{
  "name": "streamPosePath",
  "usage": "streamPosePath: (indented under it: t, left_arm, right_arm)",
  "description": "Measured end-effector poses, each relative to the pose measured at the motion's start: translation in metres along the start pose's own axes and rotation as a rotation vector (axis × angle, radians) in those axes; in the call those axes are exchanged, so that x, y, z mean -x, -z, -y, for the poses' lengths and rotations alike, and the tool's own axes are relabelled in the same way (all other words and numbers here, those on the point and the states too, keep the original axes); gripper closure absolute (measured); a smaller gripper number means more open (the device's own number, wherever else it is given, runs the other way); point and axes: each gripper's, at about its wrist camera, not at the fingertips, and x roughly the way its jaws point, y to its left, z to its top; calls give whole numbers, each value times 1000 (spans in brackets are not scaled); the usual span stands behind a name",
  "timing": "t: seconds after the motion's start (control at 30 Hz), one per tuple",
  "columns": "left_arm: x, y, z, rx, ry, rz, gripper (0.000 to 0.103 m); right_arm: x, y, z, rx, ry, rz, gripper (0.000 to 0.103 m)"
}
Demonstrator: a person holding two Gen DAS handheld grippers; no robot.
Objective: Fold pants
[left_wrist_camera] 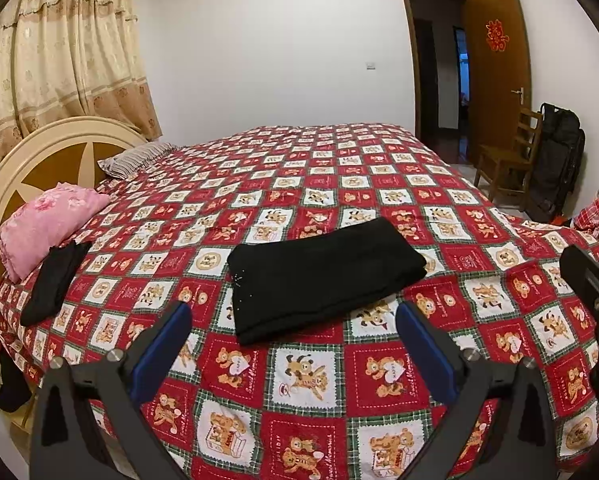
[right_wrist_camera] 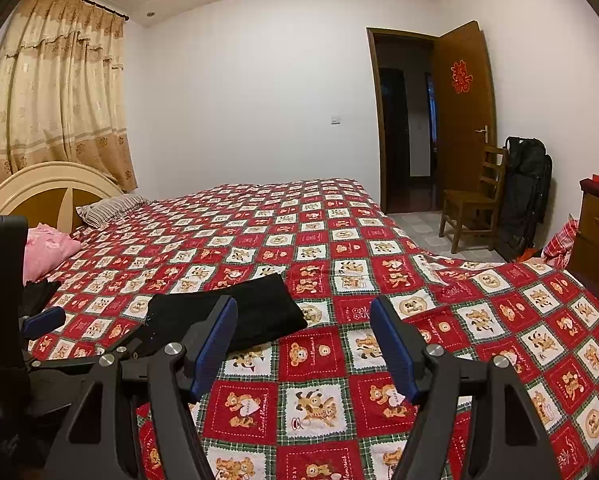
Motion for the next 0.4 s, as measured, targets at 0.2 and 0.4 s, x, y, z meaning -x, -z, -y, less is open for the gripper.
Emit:
streamPosePath:
  t: [0.2, 0.4]
  left_arm:
    - [-4, 1, 3, 6, 55, -6, 0]
    - [-7, 1, 9, -14, 48, 6, 0]
  right_arm:
    - [-1, 1, 0, -3, -1, -3, 33]
    - [-7, 6, 4, -23, 15, -20, 33]
